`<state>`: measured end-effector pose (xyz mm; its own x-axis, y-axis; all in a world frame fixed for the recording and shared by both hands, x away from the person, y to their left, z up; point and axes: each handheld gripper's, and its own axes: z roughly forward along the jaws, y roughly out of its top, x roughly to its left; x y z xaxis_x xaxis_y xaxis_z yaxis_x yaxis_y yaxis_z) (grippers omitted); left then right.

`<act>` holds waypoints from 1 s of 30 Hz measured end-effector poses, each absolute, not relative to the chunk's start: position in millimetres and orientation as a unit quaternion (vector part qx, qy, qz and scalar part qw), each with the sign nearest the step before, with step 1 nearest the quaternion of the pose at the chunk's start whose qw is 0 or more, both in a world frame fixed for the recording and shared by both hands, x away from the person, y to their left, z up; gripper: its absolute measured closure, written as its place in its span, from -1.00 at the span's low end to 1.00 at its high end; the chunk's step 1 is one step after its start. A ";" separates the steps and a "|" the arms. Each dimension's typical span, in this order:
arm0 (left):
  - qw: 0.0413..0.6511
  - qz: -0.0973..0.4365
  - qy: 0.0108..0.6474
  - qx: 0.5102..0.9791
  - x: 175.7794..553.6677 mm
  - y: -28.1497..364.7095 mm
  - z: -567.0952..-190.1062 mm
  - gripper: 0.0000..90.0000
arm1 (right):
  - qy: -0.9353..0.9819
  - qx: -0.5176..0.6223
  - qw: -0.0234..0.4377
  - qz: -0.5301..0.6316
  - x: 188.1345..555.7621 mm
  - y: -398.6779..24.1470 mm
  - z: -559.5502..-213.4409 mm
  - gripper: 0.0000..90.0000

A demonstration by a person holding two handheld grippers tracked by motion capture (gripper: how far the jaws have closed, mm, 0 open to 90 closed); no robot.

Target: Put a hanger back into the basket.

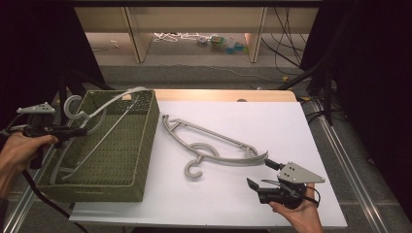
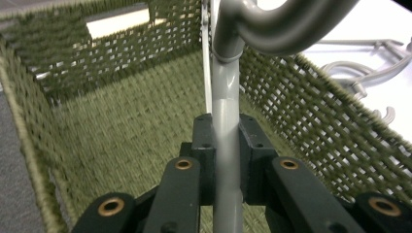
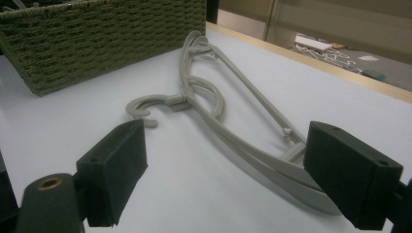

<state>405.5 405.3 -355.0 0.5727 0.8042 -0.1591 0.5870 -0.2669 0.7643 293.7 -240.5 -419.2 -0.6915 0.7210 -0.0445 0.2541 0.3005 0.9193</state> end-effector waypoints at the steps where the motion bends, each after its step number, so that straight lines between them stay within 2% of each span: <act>1: 0.414 0.129 0.439 0.787 404.9 404.5 -357.8 0.77 | 0.775 0.316 0.230 0.497 293.6 -240.7 -419.0 -0.63; 9: 0.399 0.119 0.445 0.793 410.5 398.1 -366.0 0.77 | 0.771 0.315 0.235 0.501 293.7 -240.8 -418.9 -0.63; 21: 0.330 0.097 0.476 0.810 434.5 384.7 -394.8 0.76 | 0.773 0.313 0.234 0.500 293.8 -240.7 -418.9 -0.63; 30: 0.339 0.092 0.527 0.774 439.9 394.9 -411.5 0.74 | 0.773 0.312 0.233 0.501 293.6 -240.8 -418.8 -0.63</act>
